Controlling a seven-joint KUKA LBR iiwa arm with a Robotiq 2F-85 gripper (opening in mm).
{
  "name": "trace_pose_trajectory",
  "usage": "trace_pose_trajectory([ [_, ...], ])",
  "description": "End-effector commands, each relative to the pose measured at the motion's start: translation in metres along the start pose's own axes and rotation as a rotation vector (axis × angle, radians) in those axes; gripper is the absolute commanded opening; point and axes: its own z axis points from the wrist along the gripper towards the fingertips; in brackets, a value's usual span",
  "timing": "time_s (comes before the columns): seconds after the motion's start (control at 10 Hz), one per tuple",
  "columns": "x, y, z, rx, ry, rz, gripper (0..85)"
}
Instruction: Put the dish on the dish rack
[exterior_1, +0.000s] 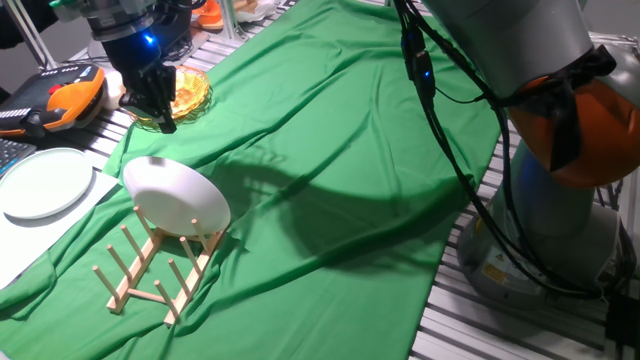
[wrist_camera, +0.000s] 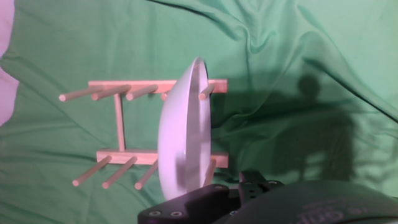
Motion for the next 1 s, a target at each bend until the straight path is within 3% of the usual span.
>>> trace_pose_trajectory([
  [0.0,0.0001,-0.0001,0.0001,0.002,0.001,-0.003,0.0],
  [0.9,-0.0011,0.0004,0.0023,0.008,-0.004,-0.025,0.0],
])
